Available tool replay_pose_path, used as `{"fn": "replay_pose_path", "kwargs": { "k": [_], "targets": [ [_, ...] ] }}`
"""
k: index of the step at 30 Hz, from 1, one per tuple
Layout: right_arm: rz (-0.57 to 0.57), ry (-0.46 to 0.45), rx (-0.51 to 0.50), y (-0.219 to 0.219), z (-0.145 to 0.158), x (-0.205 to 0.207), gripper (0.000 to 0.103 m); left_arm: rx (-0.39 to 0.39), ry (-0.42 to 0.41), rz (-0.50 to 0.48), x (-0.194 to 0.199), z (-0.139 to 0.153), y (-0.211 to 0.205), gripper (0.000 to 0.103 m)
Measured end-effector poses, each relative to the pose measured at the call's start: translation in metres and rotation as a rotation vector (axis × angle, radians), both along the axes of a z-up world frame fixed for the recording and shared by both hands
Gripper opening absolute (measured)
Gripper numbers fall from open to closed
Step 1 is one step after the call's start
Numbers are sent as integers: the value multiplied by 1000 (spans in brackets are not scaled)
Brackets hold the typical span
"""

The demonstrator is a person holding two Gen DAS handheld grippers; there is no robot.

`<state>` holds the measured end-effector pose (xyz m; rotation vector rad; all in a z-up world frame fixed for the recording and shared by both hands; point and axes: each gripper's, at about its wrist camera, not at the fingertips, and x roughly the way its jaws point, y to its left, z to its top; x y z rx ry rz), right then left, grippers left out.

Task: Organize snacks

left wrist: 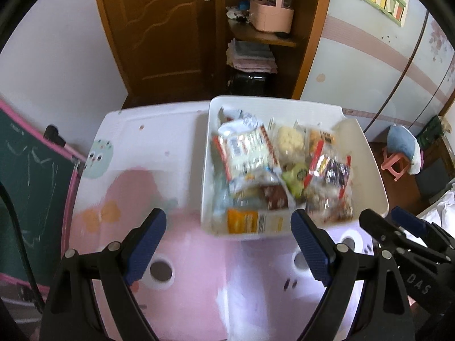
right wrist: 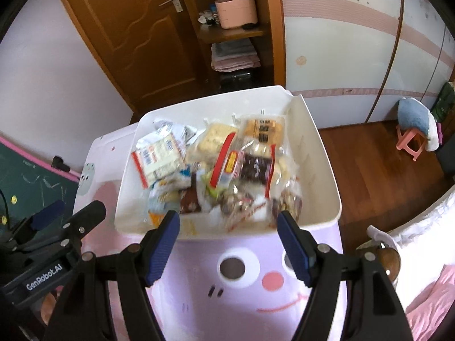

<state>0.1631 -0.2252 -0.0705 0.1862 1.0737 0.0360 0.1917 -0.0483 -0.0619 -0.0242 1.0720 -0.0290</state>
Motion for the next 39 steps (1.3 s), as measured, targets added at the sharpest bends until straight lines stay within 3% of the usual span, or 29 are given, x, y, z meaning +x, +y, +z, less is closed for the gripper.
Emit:
{"fn": "replay_pose_path", "kwargs": {
  "k": [6,13,19,31,39],
  "targets": [
    [16,1,10,4,12,-42,71,-12,26,10,-48,10,13,89],
    [24,23,18,10,25,-86,71,31,9,27,-98,30,26,89],
    [18,-9,6,16,49,-112,71,40,-17,16,-131,48,26,89],
    [26,-46,-8,29,68,-141,71,54,-86,23,-155,72,27,89],
    [34,-82,-21,37,77,-148,71,46,-77,26,-159,72,36,89]
  ]
}}
